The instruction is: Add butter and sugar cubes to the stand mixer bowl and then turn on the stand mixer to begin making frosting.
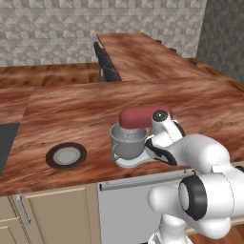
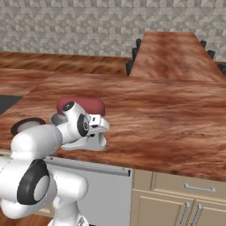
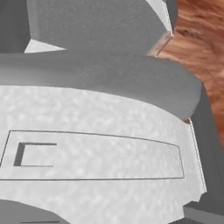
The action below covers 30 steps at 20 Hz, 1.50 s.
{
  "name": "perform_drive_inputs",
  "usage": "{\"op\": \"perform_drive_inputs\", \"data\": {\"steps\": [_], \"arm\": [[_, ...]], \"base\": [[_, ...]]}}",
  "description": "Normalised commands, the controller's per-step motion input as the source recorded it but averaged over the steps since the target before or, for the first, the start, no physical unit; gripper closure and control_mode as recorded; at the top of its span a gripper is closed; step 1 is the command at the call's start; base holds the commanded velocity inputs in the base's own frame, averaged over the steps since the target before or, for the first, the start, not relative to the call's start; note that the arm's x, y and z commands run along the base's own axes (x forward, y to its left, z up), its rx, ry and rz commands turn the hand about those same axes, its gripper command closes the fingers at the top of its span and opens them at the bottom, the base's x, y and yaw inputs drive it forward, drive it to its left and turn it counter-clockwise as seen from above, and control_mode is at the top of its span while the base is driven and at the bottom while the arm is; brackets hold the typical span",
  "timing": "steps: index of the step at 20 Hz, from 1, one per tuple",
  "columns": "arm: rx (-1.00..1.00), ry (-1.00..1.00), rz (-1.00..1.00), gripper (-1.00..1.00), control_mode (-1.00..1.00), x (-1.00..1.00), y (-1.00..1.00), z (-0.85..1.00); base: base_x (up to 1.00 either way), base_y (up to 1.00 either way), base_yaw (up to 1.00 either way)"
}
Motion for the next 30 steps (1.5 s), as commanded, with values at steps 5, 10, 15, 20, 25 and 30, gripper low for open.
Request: {"op": "perform_drive_inputs", "data": {"steps": [5, 10, 15, 20, 25, 30], "arm": [[0.18, 0.10, 0.00, 1.00, -1.00, 0.18, -0.23, 0.01], [0.19, 0.13, 0.00, 1.00, -1.00, 0.11, -0.24, 0.06], [0.22, 0.02, 0.00, 1.00, -1.00, 0.01, -0.26, 0.28], [0.24, 0.03, 0.00, 1.00, -1.00, 0.12, -0.26, 0.49], [0.24, 0.03, 0.00, 1.00, -1.00, 0.25, -0.25, 0.52], [0.23, 0.00, 0.00, 1.00, -1.00, 0.26, -0.21, 0.61]], "base": [[0.00, 0.00, 0.00], [0.00, 0.00, 0.00], [0.00, 0.00, 0.00], [0.00, 0.00, 0.00], [0.00, 0.00, 0.00], [0.00, 0.00, 0.00]]}}
